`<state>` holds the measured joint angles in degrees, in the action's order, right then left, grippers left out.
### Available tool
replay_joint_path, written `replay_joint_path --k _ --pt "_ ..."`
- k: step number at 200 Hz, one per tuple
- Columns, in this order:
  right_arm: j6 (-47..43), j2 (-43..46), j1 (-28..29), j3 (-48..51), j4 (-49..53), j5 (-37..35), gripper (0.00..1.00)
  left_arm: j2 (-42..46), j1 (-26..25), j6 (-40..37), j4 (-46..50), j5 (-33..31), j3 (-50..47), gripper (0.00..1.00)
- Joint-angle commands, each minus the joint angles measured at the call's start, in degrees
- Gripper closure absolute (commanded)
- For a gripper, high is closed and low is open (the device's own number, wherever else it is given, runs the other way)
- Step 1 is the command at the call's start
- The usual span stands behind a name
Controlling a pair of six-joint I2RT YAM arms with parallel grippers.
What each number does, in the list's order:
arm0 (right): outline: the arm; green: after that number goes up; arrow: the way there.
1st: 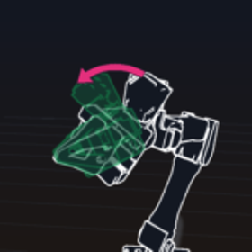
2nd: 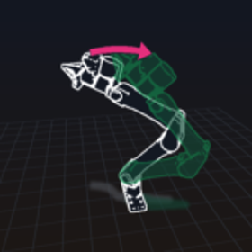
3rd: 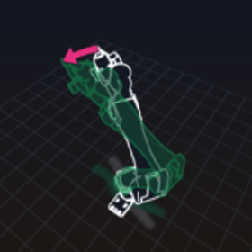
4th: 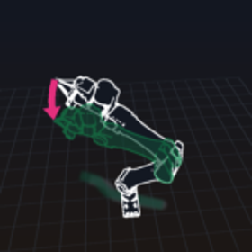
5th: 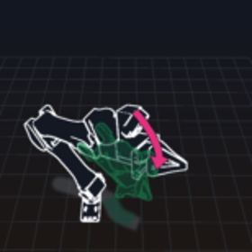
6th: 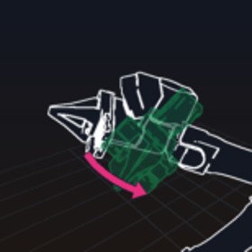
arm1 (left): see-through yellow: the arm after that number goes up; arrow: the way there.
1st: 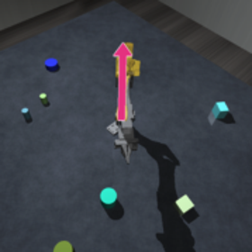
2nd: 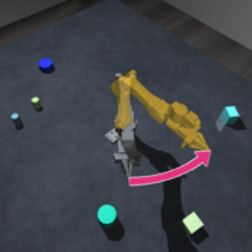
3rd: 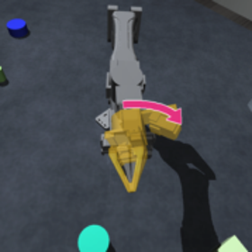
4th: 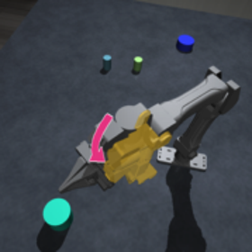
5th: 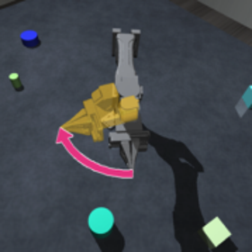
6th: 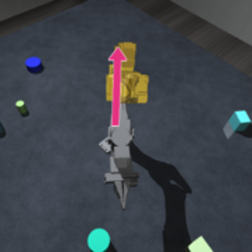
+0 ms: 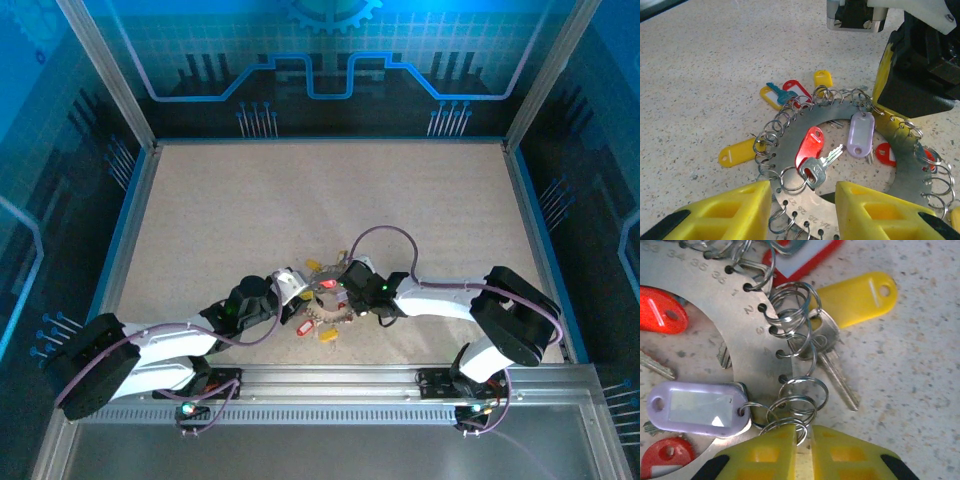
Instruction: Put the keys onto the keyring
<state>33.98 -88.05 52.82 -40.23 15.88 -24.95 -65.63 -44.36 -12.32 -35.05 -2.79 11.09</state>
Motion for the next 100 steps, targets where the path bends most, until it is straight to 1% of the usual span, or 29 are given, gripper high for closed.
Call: replay_joint_path --k 1,26,42,62,80,100 --pt "2.4 0.1 -0.6 -0.4 5.2 -3.0 0.85 -0.3 0.5 0.2 -1.5 0.3 0.6 0.59" --pt "2.8 3.8 -1.4 -0.3 6.1 -2.5 0.84 -0.2 0.5 0.2 -1.5 0.3 0.6 0.59" --pt "2.6 6.4 -3.5 0.3 5.8 0.0 0.83 -0.3 0.5 0.1 -1.5 0.2 0.6 0.6" --pt "0.8 9.3 -7.5 1.8 3.2 8.0 0.81 -0.4 0.5 -0.1 -1.6 0.9 0.6 0.59" --pt "-3.4 10.9 -10.6 2.7 0.4 16.8 0.78 -0.4 0.5 -1.1 -1.5 2.8 0.9 0.59" --pt "-7.6 11.7 -13.3 3.4 -1.0 22.5 0.75 -0.5 0.5 -2.5 -1.3 3.8 1.4 0.59"
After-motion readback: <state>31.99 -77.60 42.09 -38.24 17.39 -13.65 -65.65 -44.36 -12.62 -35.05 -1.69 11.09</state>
